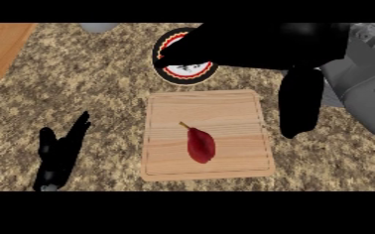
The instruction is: Pick the pear from the cutting board and place it in the basket
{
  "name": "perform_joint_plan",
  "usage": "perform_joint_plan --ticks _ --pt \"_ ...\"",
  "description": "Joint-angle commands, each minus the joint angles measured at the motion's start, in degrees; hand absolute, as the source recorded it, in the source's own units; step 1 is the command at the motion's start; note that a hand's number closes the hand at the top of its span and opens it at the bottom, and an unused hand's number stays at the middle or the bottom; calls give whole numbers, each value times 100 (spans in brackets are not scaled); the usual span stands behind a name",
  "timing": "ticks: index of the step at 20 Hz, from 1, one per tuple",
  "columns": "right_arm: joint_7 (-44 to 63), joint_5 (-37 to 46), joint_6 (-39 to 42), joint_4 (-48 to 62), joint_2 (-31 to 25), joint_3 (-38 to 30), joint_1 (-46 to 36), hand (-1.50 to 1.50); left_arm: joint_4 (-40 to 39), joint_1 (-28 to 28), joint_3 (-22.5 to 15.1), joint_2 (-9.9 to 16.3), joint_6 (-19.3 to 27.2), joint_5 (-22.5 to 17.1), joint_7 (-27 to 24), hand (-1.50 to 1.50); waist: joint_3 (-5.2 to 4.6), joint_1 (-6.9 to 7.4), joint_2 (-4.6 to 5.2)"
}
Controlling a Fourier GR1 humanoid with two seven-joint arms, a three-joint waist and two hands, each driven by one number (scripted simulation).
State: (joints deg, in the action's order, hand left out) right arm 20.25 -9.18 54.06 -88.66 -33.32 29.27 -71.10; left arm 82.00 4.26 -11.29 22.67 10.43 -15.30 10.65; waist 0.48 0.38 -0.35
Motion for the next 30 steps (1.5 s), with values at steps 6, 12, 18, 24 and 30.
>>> perform_joint_plan --ticks 6,12,18,24,30 --pt "-399 969 -295 -259 552 137 1044 -150 -557 86 -15 -217 -208 16 47 0 -47 -13 64" --pt "-622 1775 -684 -220 1073 437 1510 -150 -187 363 78 -163 -162 70 138 0 -46 44 50" --pt "-949 2634 -843 162 1283 778 1601 -150 -293 75 -66 -410 -32 279 357 0 -47 47 64" --pt "-1109 3230 -1141 362 1699 1037 2016 -150 -331 85 58 -445 -170 298 237 0 -49 27 52" --pt "-1819 3809 -1391 453 1553 1241 2477 -150 -159 273 41 -508 -151 406 312 0 -46 28 51"
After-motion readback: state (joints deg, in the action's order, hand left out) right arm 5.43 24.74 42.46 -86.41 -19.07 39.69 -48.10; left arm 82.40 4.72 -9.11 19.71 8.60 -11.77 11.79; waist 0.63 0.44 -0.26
